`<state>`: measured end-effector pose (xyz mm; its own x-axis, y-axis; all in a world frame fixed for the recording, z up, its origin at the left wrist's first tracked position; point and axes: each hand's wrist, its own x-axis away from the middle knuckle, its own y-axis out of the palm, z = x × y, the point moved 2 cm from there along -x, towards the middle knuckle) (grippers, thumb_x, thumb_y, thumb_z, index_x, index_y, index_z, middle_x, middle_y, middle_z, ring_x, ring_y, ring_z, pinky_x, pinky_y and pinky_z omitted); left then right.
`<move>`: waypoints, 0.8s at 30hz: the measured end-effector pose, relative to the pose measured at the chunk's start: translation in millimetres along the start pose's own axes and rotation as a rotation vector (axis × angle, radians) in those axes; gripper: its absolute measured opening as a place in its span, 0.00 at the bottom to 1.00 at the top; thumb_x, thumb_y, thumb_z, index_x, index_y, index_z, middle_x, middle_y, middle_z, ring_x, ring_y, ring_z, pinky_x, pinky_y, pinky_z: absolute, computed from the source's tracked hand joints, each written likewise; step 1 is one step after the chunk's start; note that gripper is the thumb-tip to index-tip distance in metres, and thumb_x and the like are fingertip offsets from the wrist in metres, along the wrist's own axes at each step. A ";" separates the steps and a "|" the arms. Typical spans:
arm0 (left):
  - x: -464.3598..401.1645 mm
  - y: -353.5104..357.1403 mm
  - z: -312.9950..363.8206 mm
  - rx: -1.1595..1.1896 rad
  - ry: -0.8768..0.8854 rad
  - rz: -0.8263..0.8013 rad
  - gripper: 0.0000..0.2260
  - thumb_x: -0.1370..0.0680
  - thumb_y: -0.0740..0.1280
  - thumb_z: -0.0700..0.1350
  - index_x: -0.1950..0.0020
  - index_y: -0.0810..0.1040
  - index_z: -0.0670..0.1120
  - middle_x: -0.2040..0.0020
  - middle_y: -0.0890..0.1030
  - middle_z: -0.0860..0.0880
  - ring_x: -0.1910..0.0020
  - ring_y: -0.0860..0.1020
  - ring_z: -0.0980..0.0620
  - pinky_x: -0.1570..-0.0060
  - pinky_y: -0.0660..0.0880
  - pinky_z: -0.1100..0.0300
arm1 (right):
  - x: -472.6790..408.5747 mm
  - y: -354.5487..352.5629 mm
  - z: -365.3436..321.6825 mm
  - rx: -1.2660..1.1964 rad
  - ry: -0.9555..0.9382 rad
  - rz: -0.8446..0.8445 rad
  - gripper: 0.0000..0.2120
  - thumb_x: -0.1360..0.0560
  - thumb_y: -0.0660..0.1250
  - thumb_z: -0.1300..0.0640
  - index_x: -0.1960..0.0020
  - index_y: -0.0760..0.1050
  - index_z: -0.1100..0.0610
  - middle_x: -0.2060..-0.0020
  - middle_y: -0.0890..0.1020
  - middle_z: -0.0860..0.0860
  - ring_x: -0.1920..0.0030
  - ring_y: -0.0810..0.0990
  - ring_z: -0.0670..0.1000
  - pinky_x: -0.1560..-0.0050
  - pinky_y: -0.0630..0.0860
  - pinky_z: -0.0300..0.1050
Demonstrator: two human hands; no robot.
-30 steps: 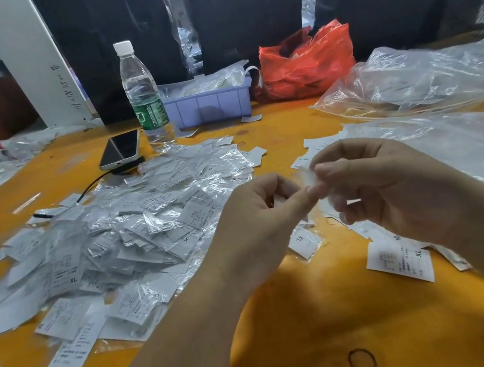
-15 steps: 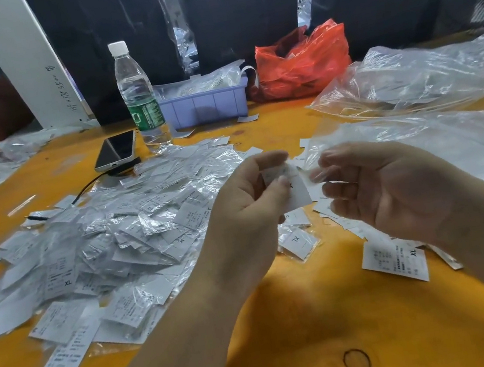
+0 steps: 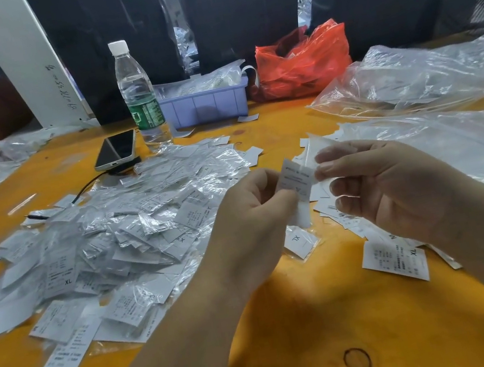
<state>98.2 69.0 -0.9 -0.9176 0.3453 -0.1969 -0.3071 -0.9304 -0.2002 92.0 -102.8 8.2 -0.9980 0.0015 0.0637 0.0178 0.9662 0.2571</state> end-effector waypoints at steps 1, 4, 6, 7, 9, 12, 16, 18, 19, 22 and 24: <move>-0.6 -0.7 -0.4 -0.001 -0.003 0.009 0.09 0.30 0.63 0.47 0.55 0.80 0.46 0.67 0.77 0.53 0.73 0.69 0.60 0.71 0.66 0.69 | -0.1 -0.1 0.4 -0.008 0.002 -0.002 0.11 0.39 0.71 0.63 0.57 0.80 0.58 0.65 0.83 0.55 0.72 0.77 0.48 0.74 0.73 0.39; -2.7 -2.8 -0.9 -0.003 -0.016 0.038 0.06 0.29 0.65 0.48 0.60 0.81 0.49 0.64 0.79 0.50 0.73 0.72 0.60 0.71 0.68 0.70 | 0.3 0.9 0.7 -0.035 -0.001 -0.024 0.05 0.37 0.70 0.61 0.62 0.82 0.56 0.65 0.83 0.56 0.72 0.77 0.48 0.74 0.74 0.40; -4.2 -4.0 -2.2 0.001 -0.023 0.059 0.05 0.25 0.69 0.45 0.60 0.82 0.51 0.60 0.83 0.49 0.66 0.77 0.59 0.66 0.71 0.71 | 0.6 1.2 1.1 -0.045 0.001 -0.036 0.04 0.37 0.71 0.60 0.62 0.82 0.56 0.64 0.83 0.55 0.71 0.78 0.48 0.73 0.75 0.40; -4.8 -4.9 -3.1 0.012 -0.030 0.074 0.06 0.23 0.69 0.43 0.59 0.83 0.51 0.60 0.84 0.49 0.64 0.78 0.59 0.65 0.72 0.71 | 0.8 1.1 1.1 -0.046 0.004 -0.034 0.05 0.37 0.71 0.59 0.62 0.82 0.56 0.64 0.83 0.55 0.71 0.78 0.48 0.73 0.75 0.40; -5.0 -6.5 -3.7 0.070 -0.054 0.100 0.06 0.22 0.68 0.42 0.57 0.84 0.49 0.67 0.81 0.54 0.70 0.75 0.61 0.67 0.70 0.70 | 1.0 0.8 1.2 -0.042 0.009 -0.017 0.05 0.37 0.72 0.58 0.61 0.83 0.55 0.64 0.83 0.54 0.70 0.78 0.48 0.73 0.75 0.40; -5.2 -7.8 -3.1 0.191 -0.110 0.126 0.04 0.23 0.68 0.40 0.52 0.83 0.45 0.70 0.78 0.54 0.72 0.72 0.57 0.69 0.69 0.65 | 1.0 1.2 1.4 -0.038 0.015 0.000 0.04 0.38 0.73 0.57 0.62 0.83 0.54 0.64 0.82 0.52 0.70 0.77 0.47 0.73 0.74 0.40; -4.5 -5.6 0.5 0.345 -0.156 0.099 0.07 0.24 0.67 0.37 0.47 0.79 0.42 0.66 0.82 0.48 0.71 0.76 0.55 0.71 0.72 0.64 | 1.6 2.6 1.9 -0.039 0.008 -0.011 0.05 0.37 0.73 0.58 0.61 0.82 0.54 0.65 0.82 0.52 0.70 0.78 0.47 0.73 0.75 0.40; -3.5 -4.0 1.1 0.416 -0.184 0.066 0.08 0.24 0.66 0.36 0.45 0.78 0.41 0.65 0.82 0.46 0.70 0.76 0.54 0.72 0.73 0.64 | 1.9 3.1 2.3 -0.047 0.007 -0.013 0.04 0.37 0.72 0.58 0.62 0.82 0.54 0.65 0.82 0.52 0.70 0.78 0.48 0.73 0.75 0.40; -3.2 -3.1 1.0 0.438 -0.193 0.047 0.08 0.24 0.65 0.36 0.45 0.78 0.40 0.65 0.82 0.46 0.70 0.76 0.53 0.73 0.73 0.64 | 2.2 3.6 2.6 -0.049 0.007 -0.017 0.04 0.37 0.72 0.58 0.62 0.82 0.54 0.65 0.82 0.52 0.70 0.78 0.48 0.72 0.75 0.40; -3.4 0.4 -0.1 0.468 -0.210 -0.003 0.09 0.24 0.64 0.35 0.45 0.78 0.41 0.63 0.82 0.45 0.70 0.76 0.53 0.73 0.73 0.64 | 2.8 5.3 4.8 -0.031 0.010 -0.036 0.07 0.37 0.72 0.57 0.59 0.82 0.55 0.64 0.82 0.52 0.69 0.77 0.48 0.71 0.75 0.40; -3.3 2.3 -0.9 0.455 -0.215 -0.013 0.09 0.24 0.65 0.35 0.45 0.78 0.41 0.63 0.82 0.45 0.69 0.76 0.52 0.73 0.73 0.63 | 3.0 6.5 6.1 -0.030 0.015 -0.049 0.10 0.37 0.72 0.56 0.56 0.82 0.57 0.62 0.82 0.53 0.70 0.77 0.47 0.72 0.75 0.40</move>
<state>100.7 65.8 -1.6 -0.9294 0.3688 0.0150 -0.3539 -0.9020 0.2471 88.8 -94.9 4.2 -0.9967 -0.0494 0.0650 -0.0286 0.9569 0.2889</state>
